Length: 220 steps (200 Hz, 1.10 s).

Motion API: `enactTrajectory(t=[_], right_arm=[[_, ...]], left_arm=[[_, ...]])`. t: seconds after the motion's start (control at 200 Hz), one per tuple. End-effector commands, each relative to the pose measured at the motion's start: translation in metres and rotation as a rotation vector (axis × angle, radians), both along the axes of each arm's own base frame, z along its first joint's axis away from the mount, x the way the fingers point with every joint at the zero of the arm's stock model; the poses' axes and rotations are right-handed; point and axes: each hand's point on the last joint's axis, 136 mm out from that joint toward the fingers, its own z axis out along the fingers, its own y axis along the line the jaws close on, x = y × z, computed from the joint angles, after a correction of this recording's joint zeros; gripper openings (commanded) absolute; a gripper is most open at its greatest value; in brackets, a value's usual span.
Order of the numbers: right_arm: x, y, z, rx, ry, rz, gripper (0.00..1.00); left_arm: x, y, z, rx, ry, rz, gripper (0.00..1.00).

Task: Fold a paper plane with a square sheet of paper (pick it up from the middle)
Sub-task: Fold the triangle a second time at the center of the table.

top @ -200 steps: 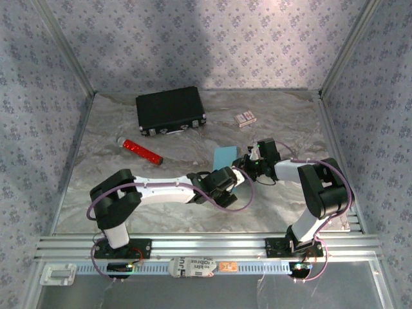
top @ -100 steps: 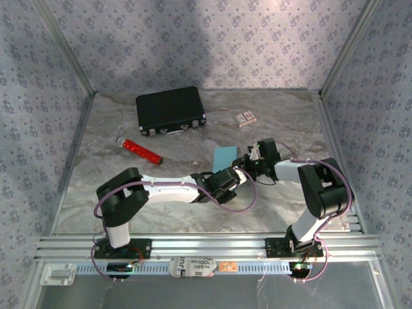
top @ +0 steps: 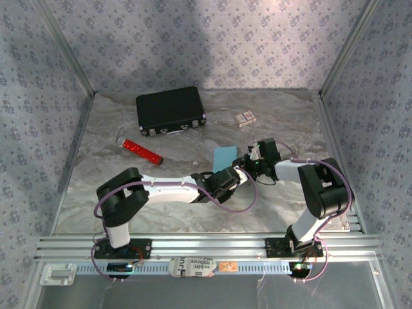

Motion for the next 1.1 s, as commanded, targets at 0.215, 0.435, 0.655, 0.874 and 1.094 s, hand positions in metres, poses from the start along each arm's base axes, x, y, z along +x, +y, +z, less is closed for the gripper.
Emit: enactTrajectory(t=[0.215,0.435,0.655,0.874,1.094], right_arm=[[0.001,-0.008,0.008,0.010,-0.006,-0.021,0.23],[-0.002,-0.039,0.005,-0.081,-0.010,-0.117,0.25],[-0.016,-0.058,0.008,-0.120,-0.029,-0.173,0.24],[-0.032,-0.037,0.017,-0.067,-0.048,-0.098,0.18],[-0.036,-0.016,0.020,-0.041,-0.063,-0.044,0.12]], left_arm=[[0.000,-0.008,0.015,-0.056,-0.006,0.001,0.05],[-0.002,-0.012,0.028,-0.194,0.173,0.035,0.00],[0.002,-0.012,0.043,-0.400,0.418,0.071,0.00],[0.004,-0.010,0.039,-0.461,0.506,0.095,0.00],[0.007,-0.003,0.033,-0.462,0.519,0.121,0.01]])
